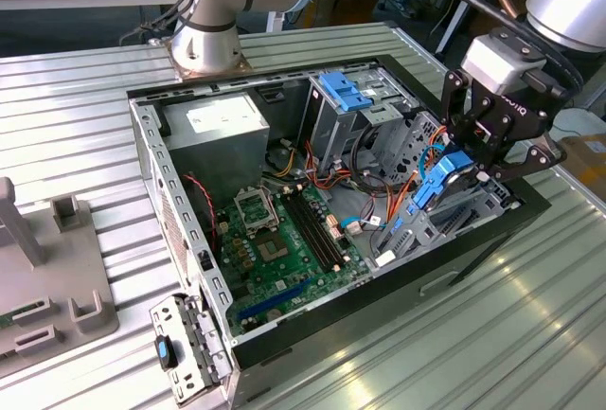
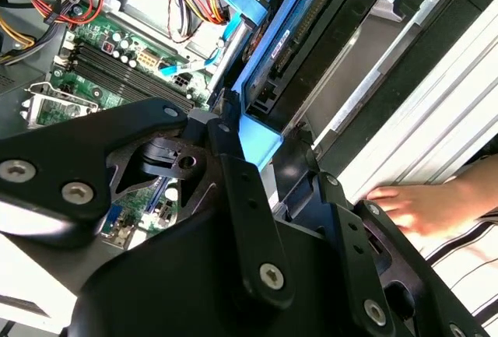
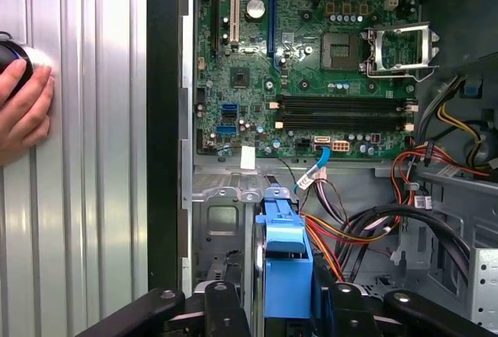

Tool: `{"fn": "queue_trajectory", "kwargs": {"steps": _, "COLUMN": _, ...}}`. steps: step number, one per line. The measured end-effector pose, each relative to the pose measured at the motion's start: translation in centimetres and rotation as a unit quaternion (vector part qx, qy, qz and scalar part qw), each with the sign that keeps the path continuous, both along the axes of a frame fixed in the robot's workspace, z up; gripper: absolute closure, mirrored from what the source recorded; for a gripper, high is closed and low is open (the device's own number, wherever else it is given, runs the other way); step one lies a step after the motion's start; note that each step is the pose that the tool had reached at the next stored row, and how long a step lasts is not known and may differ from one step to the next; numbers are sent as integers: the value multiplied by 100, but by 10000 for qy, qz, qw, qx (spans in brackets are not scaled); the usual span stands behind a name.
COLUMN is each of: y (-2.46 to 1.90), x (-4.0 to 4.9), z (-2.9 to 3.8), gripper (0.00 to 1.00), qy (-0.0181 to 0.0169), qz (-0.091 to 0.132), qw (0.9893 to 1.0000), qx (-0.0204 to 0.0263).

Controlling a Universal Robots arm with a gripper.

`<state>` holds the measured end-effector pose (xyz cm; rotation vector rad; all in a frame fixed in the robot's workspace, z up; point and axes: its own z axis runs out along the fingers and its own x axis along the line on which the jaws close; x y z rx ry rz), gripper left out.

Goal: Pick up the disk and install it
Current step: 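Insert the disk into the insertion slot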

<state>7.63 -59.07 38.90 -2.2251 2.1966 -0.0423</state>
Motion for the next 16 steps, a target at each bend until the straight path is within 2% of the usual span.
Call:
{"fn": "queue_trajectory", "kwargs": {"steps": 5, "y": 1, "x": 0, "z": -2, "gripper": 57, "qy": 0, "qz": 0, "qw": 10000, "qx": 3}}
{"fn": "queue_trajectory", "kwargs": {"steps": 6, "y": 1, "x": 0, "z": -2, "gripper": 63, "qy": 0, "qz": 0, "qw": 10000, "qx": 1}}
{"fn": "queue_trajectory", "kwargs": {"steps": 7, "y": 0, "x": 0, "z": -2, "gripper": 64, "qy": 0, "qz": 0, "qw": 10000, "qx": 0}}
{"fn": "queue_trajectory", "kwargs": {"steps": 12, "y": 0, "x": 0, "z": 0, "gripper": 64, "qy": 0, "qz": 0, "qw": 10000, "qx": 2}}
{"fn": "queue_trajectory", "kwargs": {"steps": 14, "y": -1, "x": 0, "z": 28, "gripper": 64, "qy": -1, "qz": 0, "qw": 10000, "qx": 5}}
{"fn": "queue_trajectory", "kwargs": {"steps": 15, "y": 0, "x": 0, "z": 85, "gripper": 64, "qy": 0, "qz": 0, "qw": 10000, "qx": -2}}
{"fn": "queue_trajectory", "kwargs": {"steps": 16, "y": 0, "x": 0, "z": 101, "gripper": 64, "qy": 0, "qz": -1, "qw": 10000, "qx": -1}}
